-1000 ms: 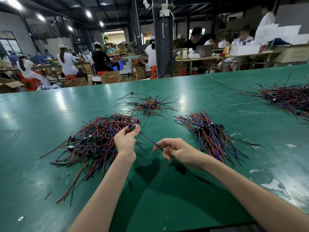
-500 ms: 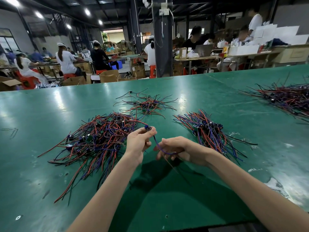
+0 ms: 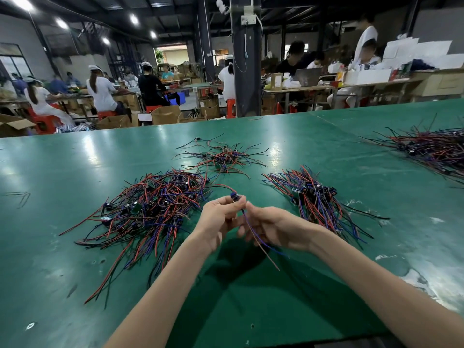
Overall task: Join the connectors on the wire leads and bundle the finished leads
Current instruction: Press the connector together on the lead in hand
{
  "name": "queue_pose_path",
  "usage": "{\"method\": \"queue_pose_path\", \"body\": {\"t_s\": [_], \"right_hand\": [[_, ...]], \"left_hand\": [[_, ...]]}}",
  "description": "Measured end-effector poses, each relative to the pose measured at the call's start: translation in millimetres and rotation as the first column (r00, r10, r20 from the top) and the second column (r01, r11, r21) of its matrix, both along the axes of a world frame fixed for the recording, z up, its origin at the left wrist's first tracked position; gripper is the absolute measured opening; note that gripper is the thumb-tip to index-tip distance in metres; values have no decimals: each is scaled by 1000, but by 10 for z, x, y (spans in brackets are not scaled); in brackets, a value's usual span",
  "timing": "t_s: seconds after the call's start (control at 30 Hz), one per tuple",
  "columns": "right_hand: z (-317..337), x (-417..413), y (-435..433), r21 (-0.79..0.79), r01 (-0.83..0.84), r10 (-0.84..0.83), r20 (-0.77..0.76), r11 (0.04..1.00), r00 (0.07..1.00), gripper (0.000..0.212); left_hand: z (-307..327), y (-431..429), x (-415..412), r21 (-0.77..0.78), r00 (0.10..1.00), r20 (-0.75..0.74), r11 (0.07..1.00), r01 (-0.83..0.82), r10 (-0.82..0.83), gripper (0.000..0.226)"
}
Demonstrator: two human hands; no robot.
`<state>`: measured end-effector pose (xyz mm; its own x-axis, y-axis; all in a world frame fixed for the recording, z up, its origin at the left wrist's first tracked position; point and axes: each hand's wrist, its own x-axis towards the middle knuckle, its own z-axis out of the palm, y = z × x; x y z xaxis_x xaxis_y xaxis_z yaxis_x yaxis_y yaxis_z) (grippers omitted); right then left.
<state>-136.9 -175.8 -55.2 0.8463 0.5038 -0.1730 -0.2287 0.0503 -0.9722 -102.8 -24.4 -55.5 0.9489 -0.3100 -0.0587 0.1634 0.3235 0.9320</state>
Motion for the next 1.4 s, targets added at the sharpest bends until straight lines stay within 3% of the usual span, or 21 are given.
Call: {"method": "queue_pose_path", "body": {"t_s": [0.07, 0.2, 0.37, 0.5, 0.8, 1.2, 1.4], "right_hand": [[-69, 14, 43, 40, 131, -133, 50, 991, 990, 31], [-110, 7, 60, 39, 226, -229, 148, 973, 962, 13], [-99, 24, 71, -2, 282, -274, 239, 959, 932, 14], [-46, -20, 70, -75, 290, -250, 337, 954, 908, 18], [-63, -101, 155, -180, 256, -172, 384, 950, 907, 21], [-53, -100, 138, -204, 267, -162, 420, 942, 893, 29], [-28, -116, 84, -230, 164, -62, 395, 959, 916, 22]], "left_hand": [[-31, -50, -37, 18, 999, 27, 999, 42, -43, 10], [-46, -78, -55, 49, 998, 57, 999, 20, -23, 10], [-43, -98, -74, 54, 983, 142, 991, -124, 115, 9], [-4, -38, -10, 55, 956, 154, 964, -259, 248, 12], [83, 286, 238, -93, 890, -30, 885, -456, 455, 14], [89, 318, 241, -107, 876, -76, 869, -482, 477, 17], [50, 326, 273, -56, 910, -80, 909, -412, 408, 7]]}}
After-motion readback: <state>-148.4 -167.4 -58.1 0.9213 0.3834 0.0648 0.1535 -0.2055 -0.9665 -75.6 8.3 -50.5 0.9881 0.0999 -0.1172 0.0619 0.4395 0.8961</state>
